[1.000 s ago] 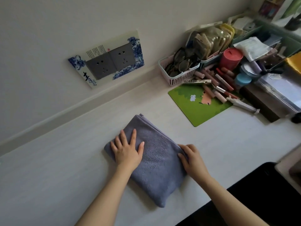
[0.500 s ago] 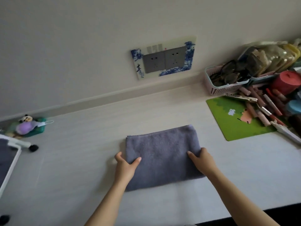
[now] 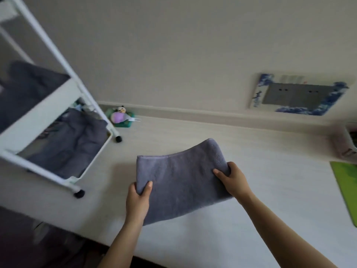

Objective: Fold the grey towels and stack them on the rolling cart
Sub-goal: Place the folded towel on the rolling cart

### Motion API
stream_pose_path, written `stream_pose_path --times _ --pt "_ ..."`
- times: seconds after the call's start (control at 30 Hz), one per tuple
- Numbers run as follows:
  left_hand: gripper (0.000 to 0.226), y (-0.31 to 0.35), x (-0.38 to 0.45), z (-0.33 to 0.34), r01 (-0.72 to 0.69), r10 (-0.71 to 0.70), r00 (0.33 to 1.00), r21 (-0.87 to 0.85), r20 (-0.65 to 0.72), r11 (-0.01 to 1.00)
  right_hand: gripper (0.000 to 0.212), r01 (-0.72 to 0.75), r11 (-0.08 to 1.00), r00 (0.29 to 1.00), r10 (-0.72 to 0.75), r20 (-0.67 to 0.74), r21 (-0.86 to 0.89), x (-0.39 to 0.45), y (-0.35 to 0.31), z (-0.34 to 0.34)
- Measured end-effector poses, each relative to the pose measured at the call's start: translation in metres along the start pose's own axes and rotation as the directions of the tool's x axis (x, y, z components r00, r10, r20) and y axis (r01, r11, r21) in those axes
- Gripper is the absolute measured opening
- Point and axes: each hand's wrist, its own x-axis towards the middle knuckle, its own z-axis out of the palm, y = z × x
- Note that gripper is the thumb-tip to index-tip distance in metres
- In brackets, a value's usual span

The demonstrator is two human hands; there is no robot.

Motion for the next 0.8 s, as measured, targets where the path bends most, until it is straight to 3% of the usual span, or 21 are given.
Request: stream_pose_path --times 0.13,0.27,0.4,0.5,0.6,0.7,0.8 --pt "0.039 0.009 0.014 -0.066 -0.054 0.046 0.985 -0.045 -0.169 0.997 0.043 0.149 0.989 0.986 -0.15 0.07 0.018 0.01 -0.064 0.051" --pt "0.066 0.02 0.023 -0.12 -0.168 0.164 0.949 0.008 -0.268 0.986 0.057 0.342 0.938 0.929 -0.346 0.129 0.051 0.019 -0.12 0.098" --pt "0.045 0.009 0.054 -0.158 -0.276 0.311 0.922 0.173 -0.231 0.946 0.061 0.514 0.857 0.845 -0.513 0.151 0.039 0.033 -0.169 0.147" --pt "0.037 0.015 0.074 -0.164 -0.254 0.286 0.937 0.172 -0.201 0.952 0.053 0.585 0.811 0.803 -0.578 0.143 -0.005 0.052 -0.188 0.17" --pt "0.045 0.034 0.09 -0.161 -0.236 0.272 0.938 0.179 -0.215 0.955 0.048 0.622 0.783 0.774 -0.61 0.169 -0.024 0.071 -0.211 0.184" --pt "0.055 0.054 0.1 -0.159 -0.162 0.216 0.942 0.213 -0.256 0.963 0.045 0.713 0.699 0.69 -0.686 0.231 -0.053 0.084 -0.238 0.197" --pt "0.06 0.063 0.109 -0.164 -0.06 0.131 0.93 0.21 -0.344 0.976 0.047 0.725 0.688 0.653 -0.673 0.348 -0.029 0.097 -0.264 0.215"
